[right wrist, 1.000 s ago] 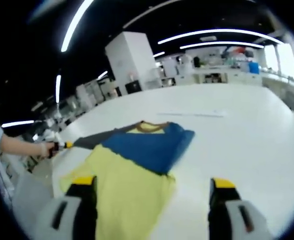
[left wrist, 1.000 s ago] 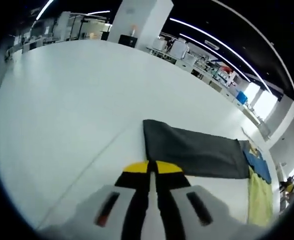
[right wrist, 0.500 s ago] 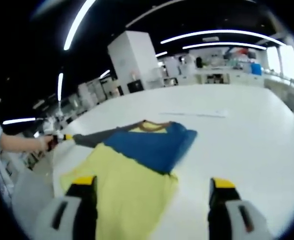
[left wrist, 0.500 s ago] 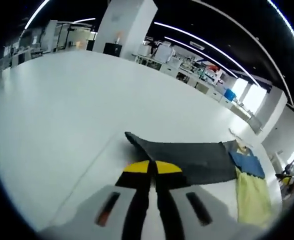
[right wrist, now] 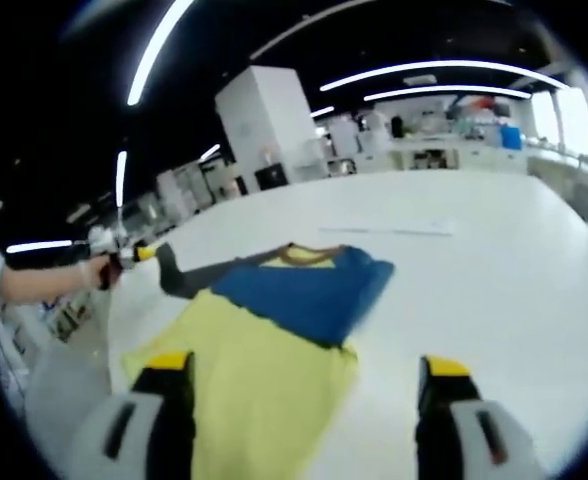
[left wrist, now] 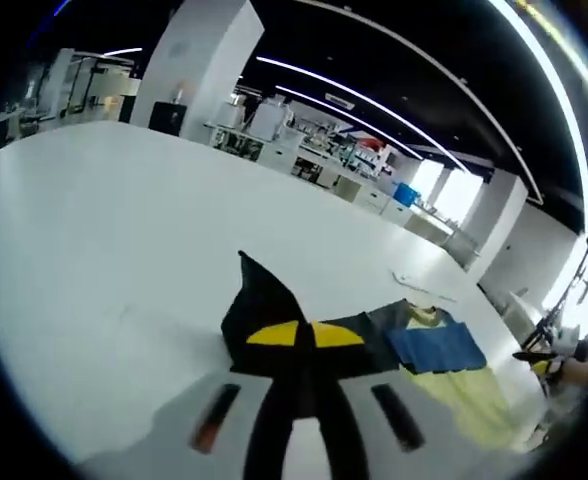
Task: Fold the garment on the visible template until the final outline fits inside the template.
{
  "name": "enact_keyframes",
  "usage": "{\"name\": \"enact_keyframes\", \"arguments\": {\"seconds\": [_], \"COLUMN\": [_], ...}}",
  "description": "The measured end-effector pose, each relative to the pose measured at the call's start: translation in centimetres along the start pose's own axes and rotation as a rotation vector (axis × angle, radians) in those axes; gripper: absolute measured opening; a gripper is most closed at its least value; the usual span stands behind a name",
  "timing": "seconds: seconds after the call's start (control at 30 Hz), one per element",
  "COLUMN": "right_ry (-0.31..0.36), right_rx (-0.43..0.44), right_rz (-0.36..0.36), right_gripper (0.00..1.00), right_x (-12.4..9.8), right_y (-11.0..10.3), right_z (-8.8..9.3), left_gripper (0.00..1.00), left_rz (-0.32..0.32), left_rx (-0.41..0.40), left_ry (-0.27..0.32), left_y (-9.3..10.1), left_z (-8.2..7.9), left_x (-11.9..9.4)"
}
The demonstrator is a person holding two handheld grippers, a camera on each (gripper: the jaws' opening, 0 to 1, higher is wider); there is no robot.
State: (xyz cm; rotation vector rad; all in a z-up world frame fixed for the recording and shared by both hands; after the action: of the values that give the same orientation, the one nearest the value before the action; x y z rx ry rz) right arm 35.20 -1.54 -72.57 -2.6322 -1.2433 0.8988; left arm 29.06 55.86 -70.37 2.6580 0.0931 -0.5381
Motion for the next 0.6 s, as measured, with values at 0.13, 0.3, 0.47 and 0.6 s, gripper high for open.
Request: {"name": "enact_keyframes", "arguments": {"seconds": [0.13,0.3,0.47,0.6], "right_ry": [0.003,0.004,0.002,0.002], "right_rx": [0.003,0.007,0.011,0.017], "right_rz": [0.004,0.005,0.003,0.003], "right_gripper": [0.92,0.92,0.92,0.92], "right_x": [-0.1,-0.2,-0.2,-0.2], "right_y": [0.1,0.1,0.1,0.1], "right_z": [0.1,0.2,0.4,0.6], "left_gripper": [0.0,0.0,0.0,0.0], "left_rz": [0.038,0.108,0.175,0.219], "left_rx": [0.007,0.023,0.029,0.05], "left_ry": [-0.008,-0.016,-0.022,-0.031], "left_y": [1.1,4.2,7.2,9.4], "left_z": [0.0,0.1,-0.4,-0.4], "left_x": [1.4,2.5,4.1,5.3]}}
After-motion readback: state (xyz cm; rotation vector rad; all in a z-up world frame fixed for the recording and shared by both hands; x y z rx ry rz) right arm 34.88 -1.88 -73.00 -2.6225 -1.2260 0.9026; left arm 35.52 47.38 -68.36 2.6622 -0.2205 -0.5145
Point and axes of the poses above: the point that each gripper's makers call its tool centre point, and the gripper's own axes: x roughly forward along the fingers, y roughly to its right, z roughly out of its underside, the point moved 9 cm from there along -x, roughly backward along the fingers, and after that the axes turned 3 degrees about -z, right-handed, at the moved point
